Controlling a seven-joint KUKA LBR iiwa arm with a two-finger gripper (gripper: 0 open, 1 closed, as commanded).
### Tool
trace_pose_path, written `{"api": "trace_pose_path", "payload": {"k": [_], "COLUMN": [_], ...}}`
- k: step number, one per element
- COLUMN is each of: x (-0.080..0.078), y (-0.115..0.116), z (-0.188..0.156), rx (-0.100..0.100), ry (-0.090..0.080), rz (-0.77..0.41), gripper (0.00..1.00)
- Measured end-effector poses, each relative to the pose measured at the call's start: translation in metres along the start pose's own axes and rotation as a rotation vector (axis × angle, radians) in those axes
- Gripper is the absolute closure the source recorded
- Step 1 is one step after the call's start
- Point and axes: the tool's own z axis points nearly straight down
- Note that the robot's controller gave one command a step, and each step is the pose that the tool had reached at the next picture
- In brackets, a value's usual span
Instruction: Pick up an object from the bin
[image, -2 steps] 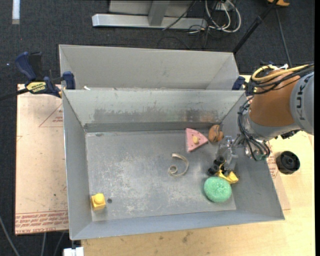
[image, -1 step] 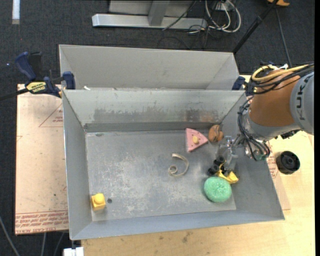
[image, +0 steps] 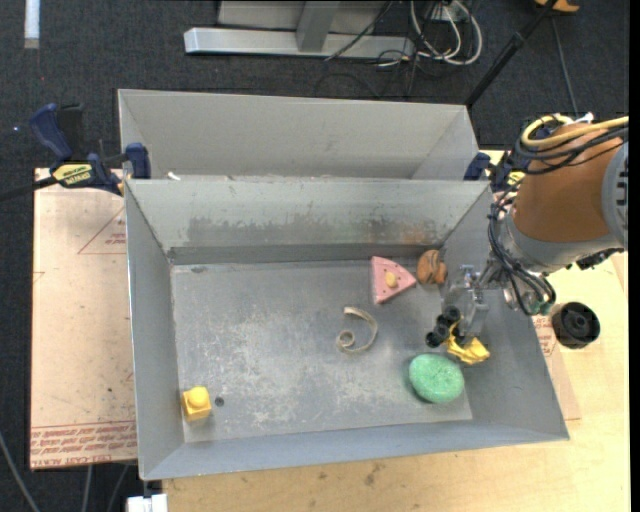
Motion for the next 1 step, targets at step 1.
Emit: {"api": "trace_pose_path", "payload": {"k": [1], "x": [-0.0168], "y": [-0.0027], "z": [-0.0005], "rx": [0.007], "ry": [-0.026], "rz": [-0.028], "gripper": [1.00]}}
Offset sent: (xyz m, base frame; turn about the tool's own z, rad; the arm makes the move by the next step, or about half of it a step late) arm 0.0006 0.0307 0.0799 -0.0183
